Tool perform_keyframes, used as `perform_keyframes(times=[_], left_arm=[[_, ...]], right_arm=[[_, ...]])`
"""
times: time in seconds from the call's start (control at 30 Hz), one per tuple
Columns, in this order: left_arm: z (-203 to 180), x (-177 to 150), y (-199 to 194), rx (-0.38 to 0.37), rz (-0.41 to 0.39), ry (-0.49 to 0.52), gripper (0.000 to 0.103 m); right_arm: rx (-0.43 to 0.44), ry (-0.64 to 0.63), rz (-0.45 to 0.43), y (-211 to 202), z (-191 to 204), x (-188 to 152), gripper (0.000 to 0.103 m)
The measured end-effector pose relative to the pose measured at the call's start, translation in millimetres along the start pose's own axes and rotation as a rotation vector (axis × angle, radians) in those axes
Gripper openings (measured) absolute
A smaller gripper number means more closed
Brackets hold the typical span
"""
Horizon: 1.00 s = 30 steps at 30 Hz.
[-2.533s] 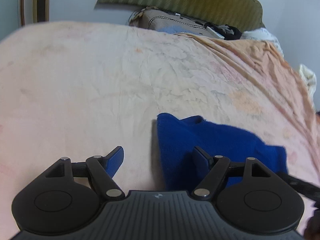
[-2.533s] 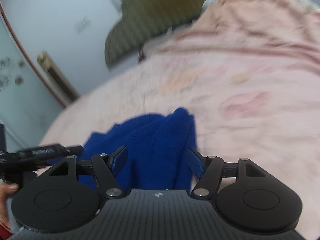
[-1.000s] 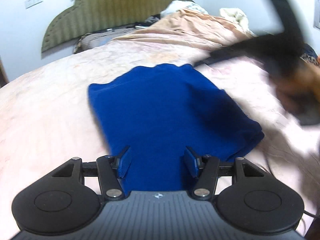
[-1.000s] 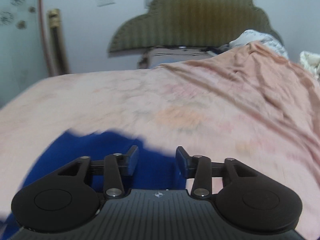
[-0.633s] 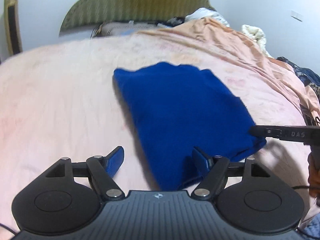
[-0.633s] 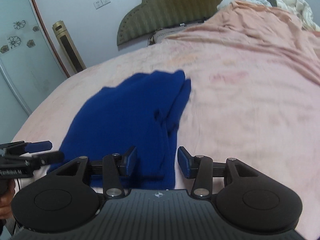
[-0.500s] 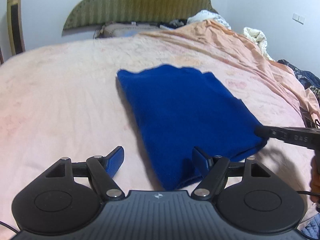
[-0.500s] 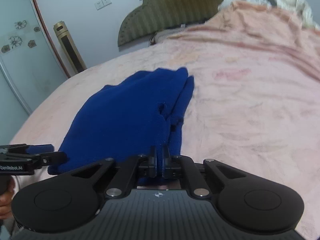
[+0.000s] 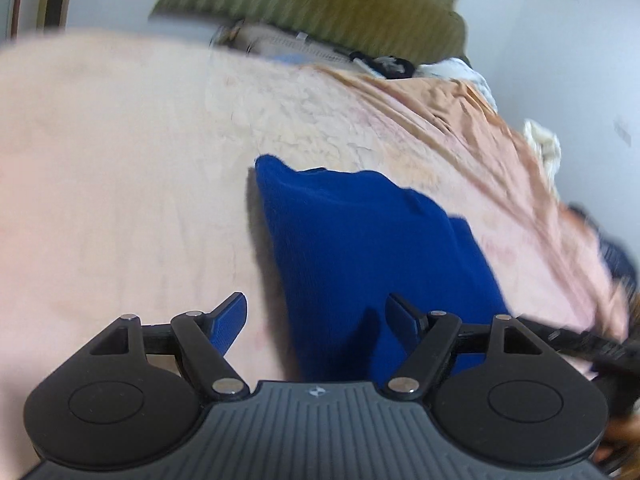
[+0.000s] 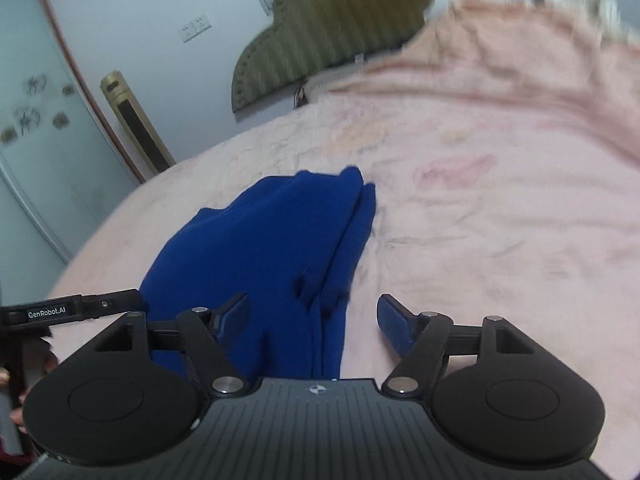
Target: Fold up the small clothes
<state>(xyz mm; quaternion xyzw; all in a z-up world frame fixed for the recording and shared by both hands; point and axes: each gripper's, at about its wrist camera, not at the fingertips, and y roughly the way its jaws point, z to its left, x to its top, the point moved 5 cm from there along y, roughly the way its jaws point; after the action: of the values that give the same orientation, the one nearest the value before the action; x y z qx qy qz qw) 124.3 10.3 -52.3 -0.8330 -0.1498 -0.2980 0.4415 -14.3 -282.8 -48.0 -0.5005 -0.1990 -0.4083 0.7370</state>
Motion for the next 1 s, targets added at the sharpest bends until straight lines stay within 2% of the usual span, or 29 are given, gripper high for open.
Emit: perform_keyframes(times=[0.13,0.2,0.33,0.43,0.47,0.5,0.53,0.6,0.67,0.8,0.87,0.93,0.97,1.0], left_arm=[[22,15,38,-0.151,0.087,-0.195,0.076],[24,22,48,-0.212,0.087,-0.231,0.076],[19,34,70,-0.291,0.088,-0.276,0.076],[18,45,92,-0.362,0.117,-0.336,0.075],[17,49,97,-0.372,0.114,-0.34,0.063],[15,52,102,-0.369,0.118,-0.332,0.043],[12,54,107,-0.36,0.131,-0.313,0.034],[5,57,108,-0.352,0.121,-0.255,0.028],[-5,62,101,-0.352,0.094,-0.16,0.026],[-37,80,103,-0.358,0.035,-0.012,0.026],[-53,90,112,-0.315,0.011,0.07,0.027],[-66,94,125,-0.207,0.005,0.166,0.029],[-69,94,132,-0.13,0.021,0.206,0.029],[-71,93,134,-0.086,0.036,0.227,0.03]], right_arm=[[0.11,0.102,0.07,46,-23,21,0.073],[0.168,0.119,0.082,64,-27,31,0.071],[0.348,0.168,0.142,99,-26,50,0.066],[0.394,0.17,0.165,125,-21,64,0.062],[0.405,0.171,0.175,132,-18,69,0.062],[0.399,0.165,0.181,139,-15,73,0.057],[0.382,0.161,0.183,145,-13,77,0.054],[0.353,0.152,0.187,153,-10,81,0.027],[0.314,0.12,0.169,150,-9,82,0.024],[0.254,0.015,0.06,121,-1,91,0.021],[0.222,0.001,0.007,110,-6,103,0.021],[0.169,0.019,-0.024,111,-14,114,0.021],[0.134,0.031,-0.033,116,-21,116,0.025],[0.086,0.044,-0.04,120,-28,118,0.033]])
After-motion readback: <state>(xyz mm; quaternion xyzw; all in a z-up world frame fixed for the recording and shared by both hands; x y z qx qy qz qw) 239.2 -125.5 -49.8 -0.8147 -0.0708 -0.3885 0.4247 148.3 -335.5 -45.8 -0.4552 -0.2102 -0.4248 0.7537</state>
